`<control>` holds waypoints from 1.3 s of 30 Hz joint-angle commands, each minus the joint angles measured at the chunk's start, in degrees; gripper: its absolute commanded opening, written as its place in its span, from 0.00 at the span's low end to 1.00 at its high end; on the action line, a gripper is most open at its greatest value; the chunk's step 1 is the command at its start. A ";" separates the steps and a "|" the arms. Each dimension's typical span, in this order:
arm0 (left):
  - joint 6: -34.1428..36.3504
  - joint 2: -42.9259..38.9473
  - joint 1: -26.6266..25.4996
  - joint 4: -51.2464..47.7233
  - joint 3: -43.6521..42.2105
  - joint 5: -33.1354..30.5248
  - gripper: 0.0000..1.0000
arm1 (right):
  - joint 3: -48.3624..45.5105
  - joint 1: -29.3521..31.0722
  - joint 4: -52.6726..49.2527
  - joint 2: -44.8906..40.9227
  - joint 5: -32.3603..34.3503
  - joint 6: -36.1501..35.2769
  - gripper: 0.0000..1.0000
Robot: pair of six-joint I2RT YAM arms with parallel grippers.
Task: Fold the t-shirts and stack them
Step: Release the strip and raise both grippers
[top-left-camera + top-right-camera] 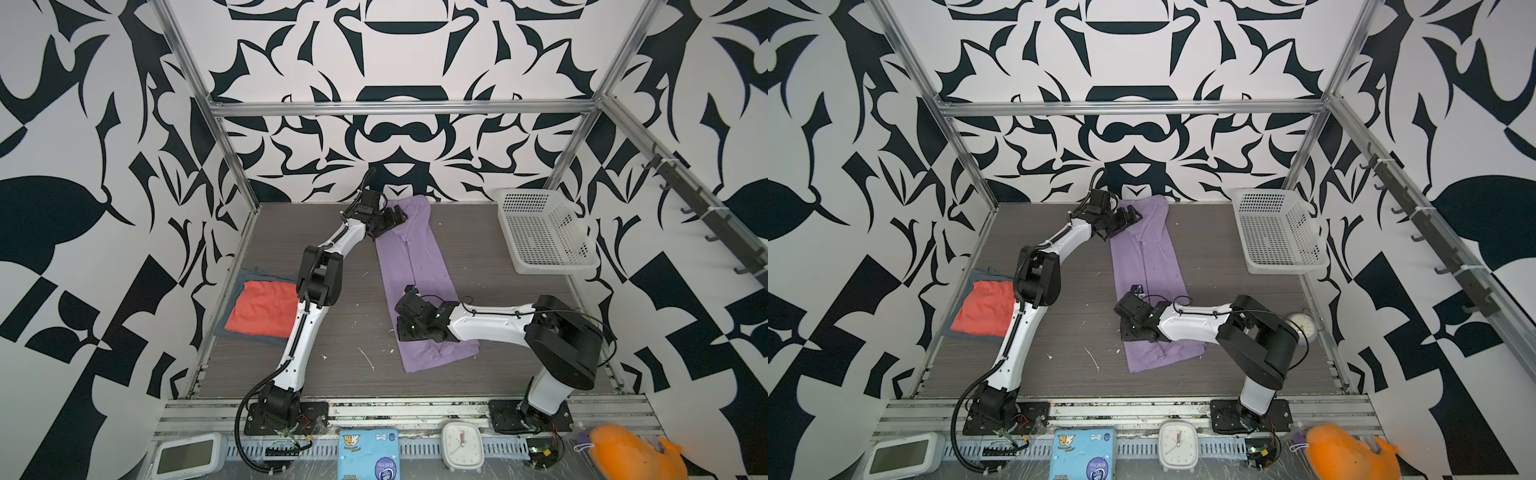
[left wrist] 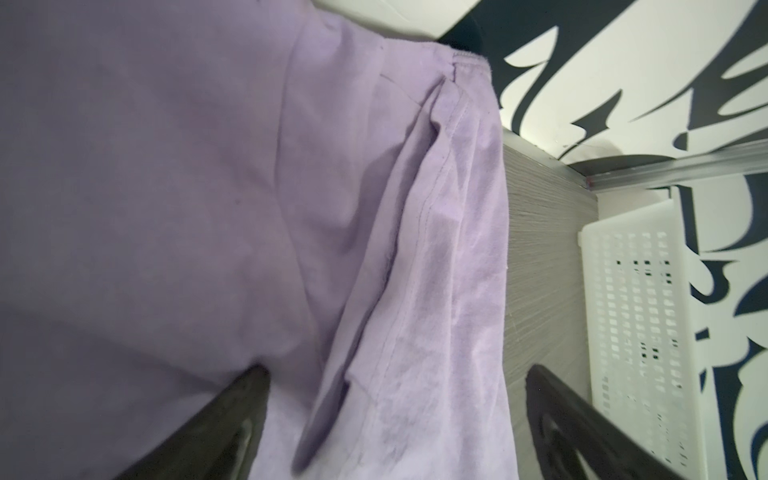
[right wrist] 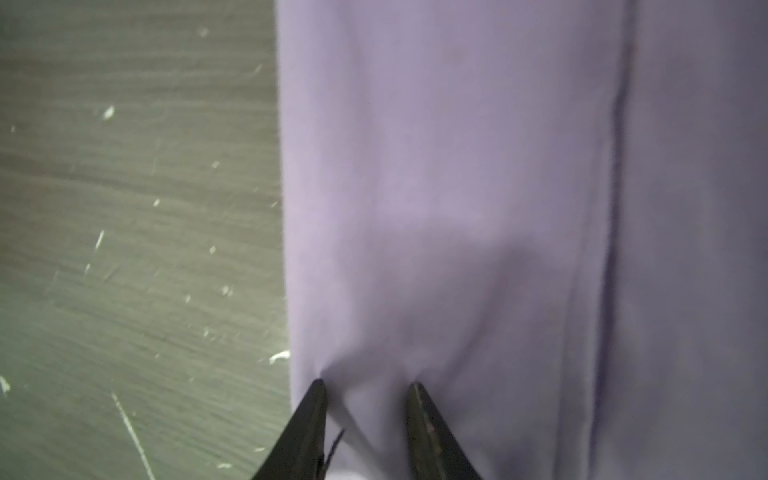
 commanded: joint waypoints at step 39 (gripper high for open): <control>5.46 -34.25 2.34 8.45 -28.94 4.12 0.99 | 10.12 1.86 -6.81 -18.65 5.22 -10.31 0.44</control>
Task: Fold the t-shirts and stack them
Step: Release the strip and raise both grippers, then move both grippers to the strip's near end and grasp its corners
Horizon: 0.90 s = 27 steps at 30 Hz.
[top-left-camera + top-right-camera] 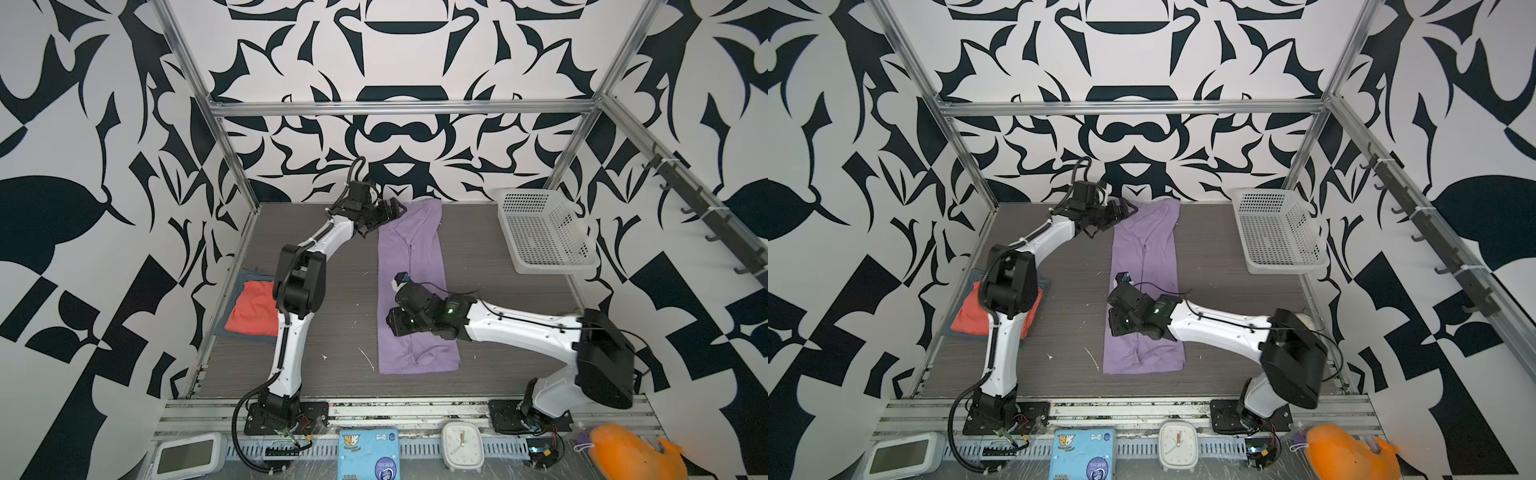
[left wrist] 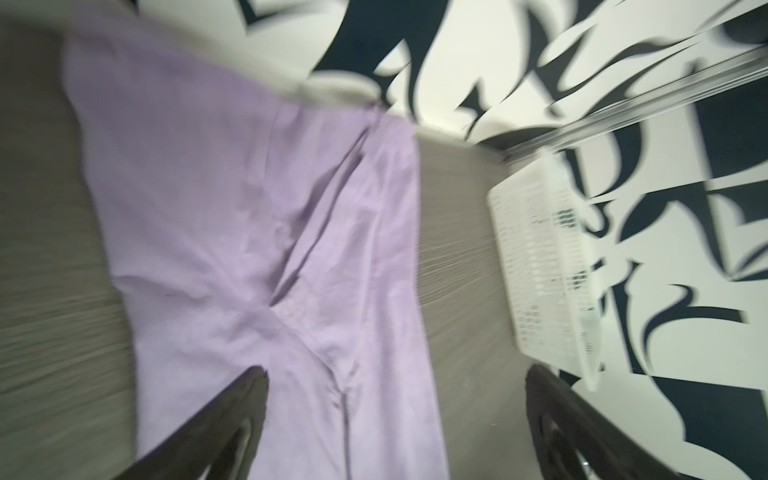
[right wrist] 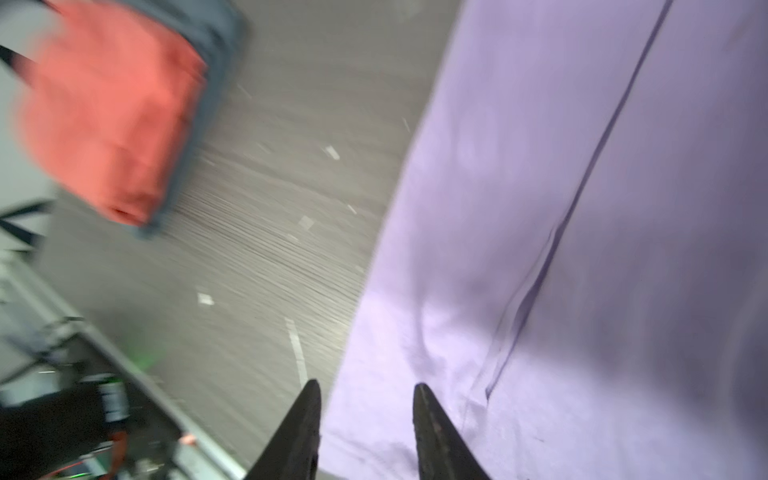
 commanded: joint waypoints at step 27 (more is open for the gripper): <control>-20.43 -59.89 -14.63 2.55 -60.81 -18.51 0.99 | -8.26 -14.23 -15.29 -32.98 31.22 7.57 0.82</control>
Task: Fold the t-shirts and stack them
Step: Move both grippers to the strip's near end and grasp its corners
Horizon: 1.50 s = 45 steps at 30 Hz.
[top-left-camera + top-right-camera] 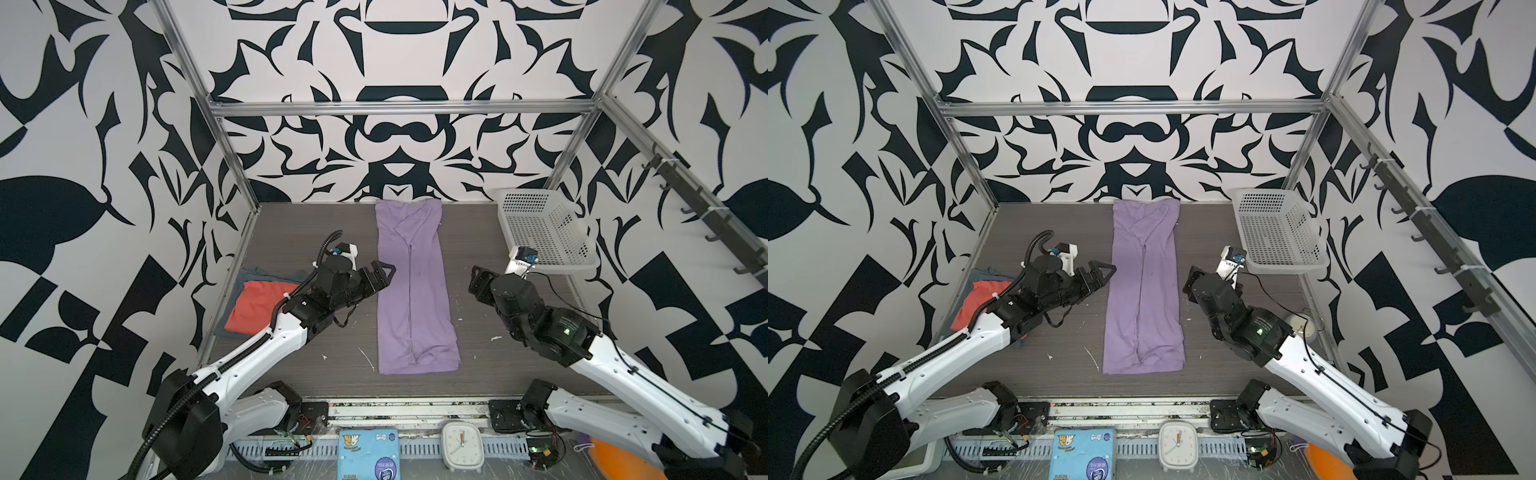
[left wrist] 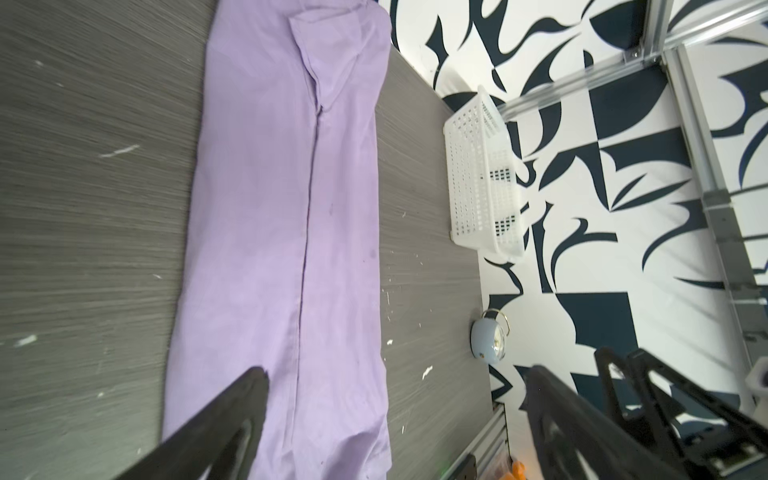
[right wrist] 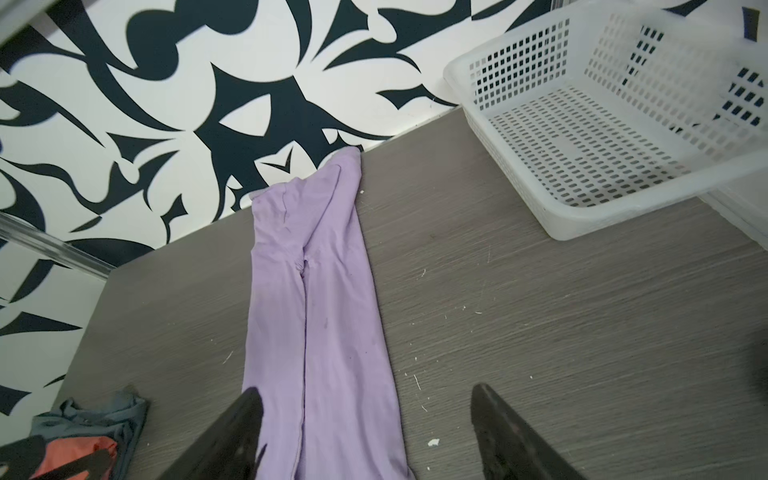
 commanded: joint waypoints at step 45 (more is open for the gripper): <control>-15.99 4.18 -21.60 -8.71 -21.49 2.72 0.38 | -29.40 5.39 7.64 6.51 -36.76 16.52 0.53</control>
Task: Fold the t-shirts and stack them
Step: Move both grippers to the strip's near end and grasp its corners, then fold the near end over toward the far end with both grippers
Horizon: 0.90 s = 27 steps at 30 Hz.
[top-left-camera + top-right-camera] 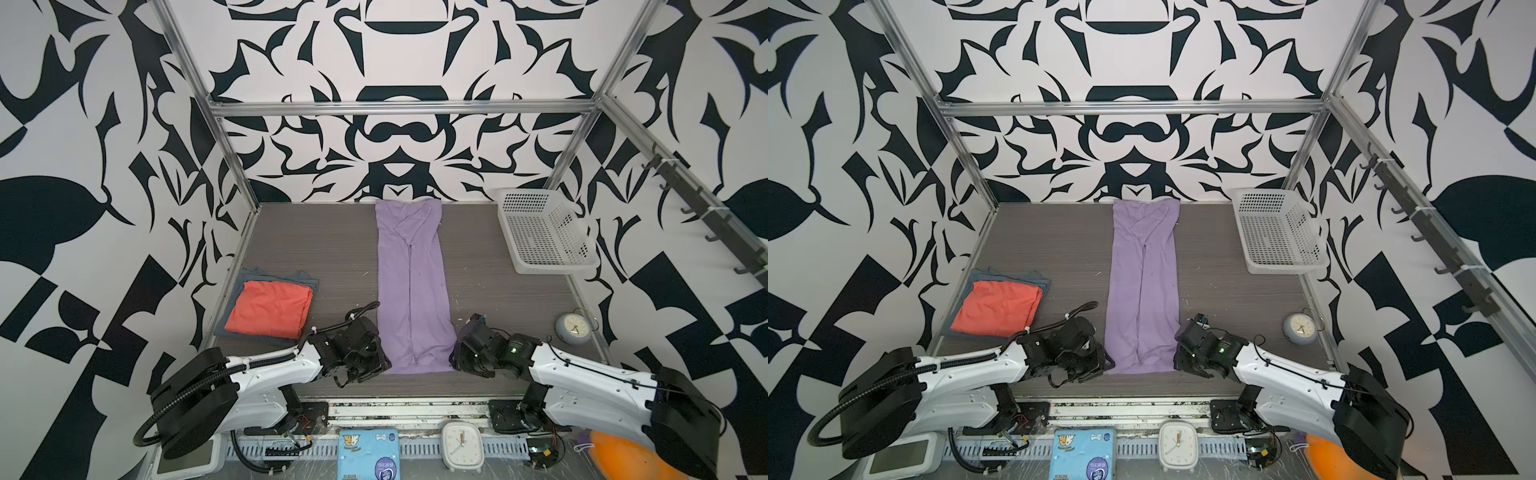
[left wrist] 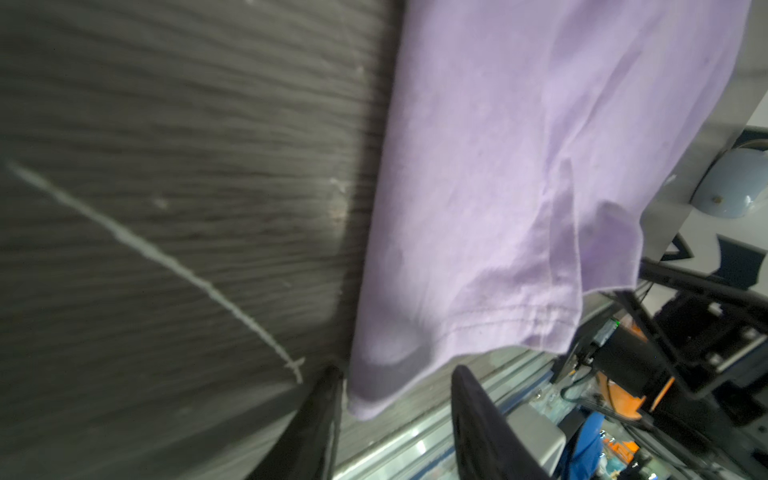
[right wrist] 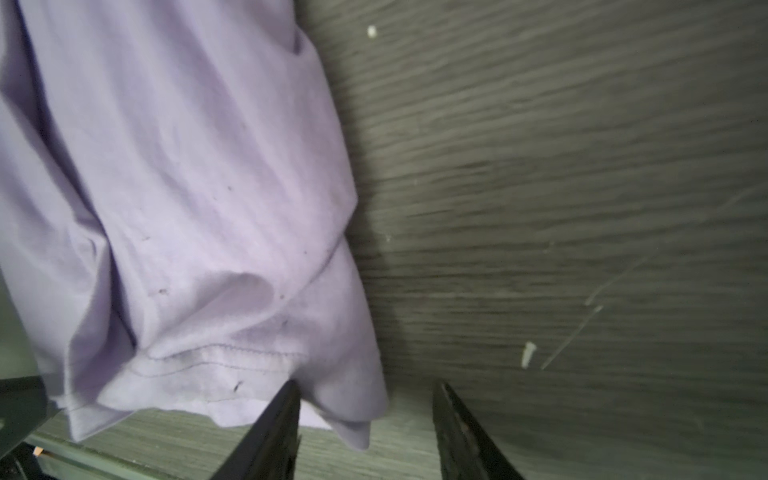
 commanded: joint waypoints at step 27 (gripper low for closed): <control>2.73 -8.74 -4.74 -11.10 5.47 -7.12 0.00 | 9.66 13.75 -5.58 -2.98 13.73 4.42 0.00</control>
